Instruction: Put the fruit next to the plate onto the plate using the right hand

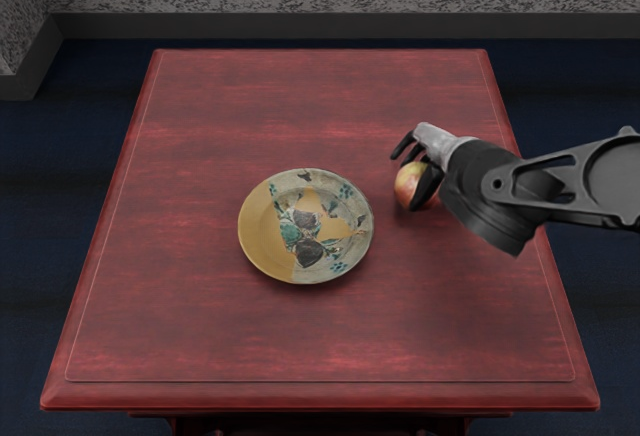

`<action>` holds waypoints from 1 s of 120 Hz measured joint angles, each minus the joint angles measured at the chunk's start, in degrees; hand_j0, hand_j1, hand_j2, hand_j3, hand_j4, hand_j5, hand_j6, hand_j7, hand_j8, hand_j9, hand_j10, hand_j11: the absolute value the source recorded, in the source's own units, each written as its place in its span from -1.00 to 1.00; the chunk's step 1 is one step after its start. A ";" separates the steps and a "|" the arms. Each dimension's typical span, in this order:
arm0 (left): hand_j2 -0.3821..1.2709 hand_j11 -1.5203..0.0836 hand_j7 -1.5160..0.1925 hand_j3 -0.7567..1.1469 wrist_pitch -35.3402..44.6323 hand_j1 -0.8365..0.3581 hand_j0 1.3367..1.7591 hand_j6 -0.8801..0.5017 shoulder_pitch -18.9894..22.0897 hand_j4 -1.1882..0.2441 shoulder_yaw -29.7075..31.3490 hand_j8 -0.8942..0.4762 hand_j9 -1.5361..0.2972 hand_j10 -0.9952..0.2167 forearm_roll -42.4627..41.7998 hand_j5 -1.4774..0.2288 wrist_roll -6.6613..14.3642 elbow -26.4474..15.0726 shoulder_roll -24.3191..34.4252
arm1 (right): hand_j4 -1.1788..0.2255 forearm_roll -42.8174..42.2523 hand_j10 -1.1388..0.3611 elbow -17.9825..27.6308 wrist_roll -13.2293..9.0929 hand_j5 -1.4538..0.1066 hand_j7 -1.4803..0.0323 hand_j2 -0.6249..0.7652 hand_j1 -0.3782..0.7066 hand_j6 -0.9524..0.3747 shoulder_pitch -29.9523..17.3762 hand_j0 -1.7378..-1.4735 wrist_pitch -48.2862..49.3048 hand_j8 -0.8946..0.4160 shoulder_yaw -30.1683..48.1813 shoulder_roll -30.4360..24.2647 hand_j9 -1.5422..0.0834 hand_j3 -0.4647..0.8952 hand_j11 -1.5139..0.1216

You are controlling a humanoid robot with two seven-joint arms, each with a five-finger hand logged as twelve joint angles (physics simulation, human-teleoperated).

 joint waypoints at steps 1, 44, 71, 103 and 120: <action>-0.54 0.88 0.76 -0.20 0.00 0.97 0.52 0.26 0.00 0.64 0.00 0.29 0.66 0.63 0.00 0.72 0.00 0.00 0.00 | 0.05 0.00 -0.04 0.05 0.00 0.12 0.19 -0.04 -0.05 -0.24 0.09 -0.40 0.00 -0.18 0.01 -0.01 0.19 -0.32 0.14; -0.54 0.88 0.76 -0.20 -0.01 0.97 0.52 0.26 0.09 0.64 0.04 0.29 0.66 0.63 0.00 0.72 0.01 0.00 0.00 | 0.06 0.52 -0.04 1.94 0.01 0.13 0.20 -0.06 -0.06 -0.25 3.27 -0.40 0.00 -0.18 0.08 -0.01 0.20 -0.32 0.15; -0.54 0.88 0.76 -0.20 0.00 0.97 0.52 0.26 0.59 0.64 0.06 0.29 0.66 0.63 0.00 0.72 0.02 0.00 0.00 | 0.06 0.97 -0.04 2.50 0.00 0.13 0.21 -0.06 -0.06 -0.24 4.81 -0.40 0.00 -0.19 0.17 1.12 0.20 -0.32 0.16; -0.54 0.88 0.76 -0.20 0.00 0.97 0.52 0.26 1.79 0.64 0.06 0.29 0.66 0.63 0.00 0.72 0.00 0.00 0.00 | 0.07 2.85 -0.03 2.59 0.01 0.13 0.21 -0.07 -0.05 -0.22 6.62 -0.40 0.00 -0.18 0.38 4.67 0.20 -0.32 0.16; -0.54 0.88 0.76 -0.20 0.00 0.97 0.52 0.26 2.18 0.64 0.07 0.29 0.66 0.63 0.00 0.72 0.00 0.00 0.00 | 0.07 4.22 -0.03 2.60 0.02 0.13 0.21 -0.07 -0.05 -0.22 7.60 -0.40 0.01 -0.18 0.41 7.00 0.20 -0.32 0.16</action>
